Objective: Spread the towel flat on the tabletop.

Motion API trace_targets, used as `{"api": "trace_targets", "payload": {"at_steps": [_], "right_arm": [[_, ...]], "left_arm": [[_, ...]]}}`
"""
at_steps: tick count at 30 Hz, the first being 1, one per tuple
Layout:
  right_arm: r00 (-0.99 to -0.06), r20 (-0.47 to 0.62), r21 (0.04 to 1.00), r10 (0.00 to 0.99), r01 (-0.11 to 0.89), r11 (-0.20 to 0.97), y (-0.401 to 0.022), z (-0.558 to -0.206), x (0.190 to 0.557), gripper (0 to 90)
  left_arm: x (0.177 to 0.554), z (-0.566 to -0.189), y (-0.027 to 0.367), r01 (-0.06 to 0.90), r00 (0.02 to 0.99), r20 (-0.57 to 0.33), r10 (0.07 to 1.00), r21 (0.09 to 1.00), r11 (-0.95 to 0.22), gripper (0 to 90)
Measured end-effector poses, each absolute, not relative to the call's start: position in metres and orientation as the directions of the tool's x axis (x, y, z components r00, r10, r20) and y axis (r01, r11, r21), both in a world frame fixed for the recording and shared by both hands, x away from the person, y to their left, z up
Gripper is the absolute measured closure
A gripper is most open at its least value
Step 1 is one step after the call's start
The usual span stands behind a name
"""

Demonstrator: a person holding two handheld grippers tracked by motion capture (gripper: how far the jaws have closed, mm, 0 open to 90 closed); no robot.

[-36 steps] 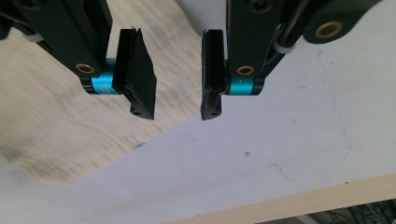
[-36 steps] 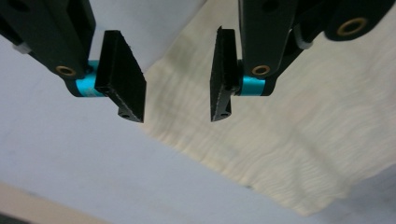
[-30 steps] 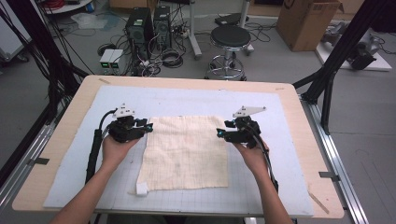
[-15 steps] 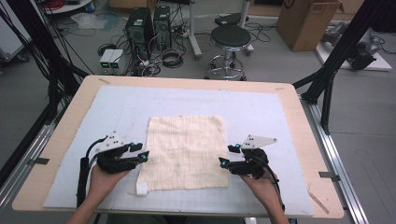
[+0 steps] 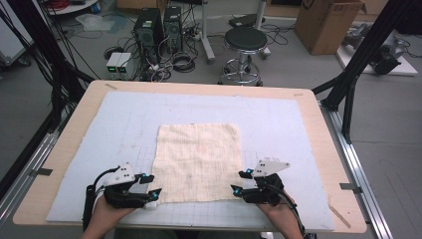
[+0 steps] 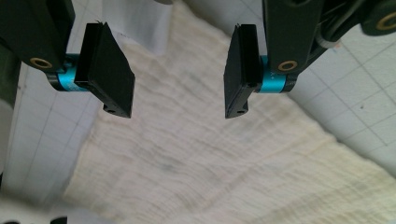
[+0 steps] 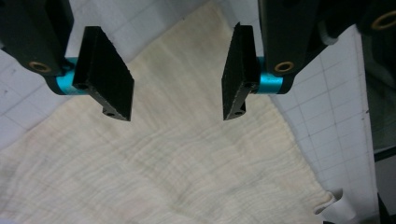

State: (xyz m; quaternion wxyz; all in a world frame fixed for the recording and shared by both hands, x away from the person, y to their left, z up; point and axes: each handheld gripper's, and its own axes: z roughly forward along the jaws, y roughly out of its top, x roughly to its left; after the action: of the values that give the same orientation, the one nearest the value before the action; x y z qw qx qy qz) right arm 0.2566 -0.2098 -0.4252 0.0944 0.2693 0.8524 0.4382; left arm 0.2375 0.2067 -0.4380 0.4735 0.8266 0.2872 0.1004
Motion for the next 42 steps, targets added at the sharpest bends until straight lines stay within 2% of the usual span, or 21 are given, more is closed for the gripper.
{"api": "trace_targets", "payload": {"at_steps": [3,7,16,20,23,28,37,42], "right_arm": [[-0.843,0.068,0.786,0.534,0.375,0.492,-0.205,-0.427,0.255,49.3],[-0.858,0.051,0.76,0.511,0.365,0.537,-0.2,-0.431,0.254,51.2],[-0.862,0.04,0.701,0.505,0.384,0.601,-0.194,-0.439,0.256,54.7],[-0.86,0.042,0.704,0.509,0.387,0.596,-0.194,-0.44,0.256,55.8],[-0.856,0.041,0.7,0.516,0.393,0.596,-0.193,-0.44,0.256,59.4],[-0.848,0.065,0.702,0.527,0.414,0.58,-0.195,-0.44,0.259,68.9],[-0.843,0.105,0.697,0.527,0.44,0.566,-0.195,-0.439,0.26,84.8],[-0.844,0.118,0.685,0.523,0.451,0.573,-0.193,-0.437,0.259,87.8]], "left_arm": [[0.238,-0.44,0.204,0.388,0.82,-0.111,0.562,0.829,-0.402,43.8],[0.239,-0.443,0.202,0.385,0.828,-0.067,0.556,0.79,-0.477,45.4],[0.241,-0.444,0.201,0.391,0.827,-0.055,0.559,0.771,-0.503,60.0],[0.242,-0.443,0.2,0.382,0.828,-0.032,0.561,0.764,-0.52,66.8],[0.244,-0.443,0.201,0.384,0.823,-0.027,0.567,0.761,-0.522,75.4],[0.245,-0.442,0.201,0.387,0.827,-0.035,0.561,0.76,-0.522,83.6],[0.245,-0.442,0.201,0.393,0.827,-0.044,0.56,0.758,-0.521,87.3],[0.244,-0.44,0.202,0.388,0.83,-0.037,0.557,0.756,-0.527,87.6]]}}
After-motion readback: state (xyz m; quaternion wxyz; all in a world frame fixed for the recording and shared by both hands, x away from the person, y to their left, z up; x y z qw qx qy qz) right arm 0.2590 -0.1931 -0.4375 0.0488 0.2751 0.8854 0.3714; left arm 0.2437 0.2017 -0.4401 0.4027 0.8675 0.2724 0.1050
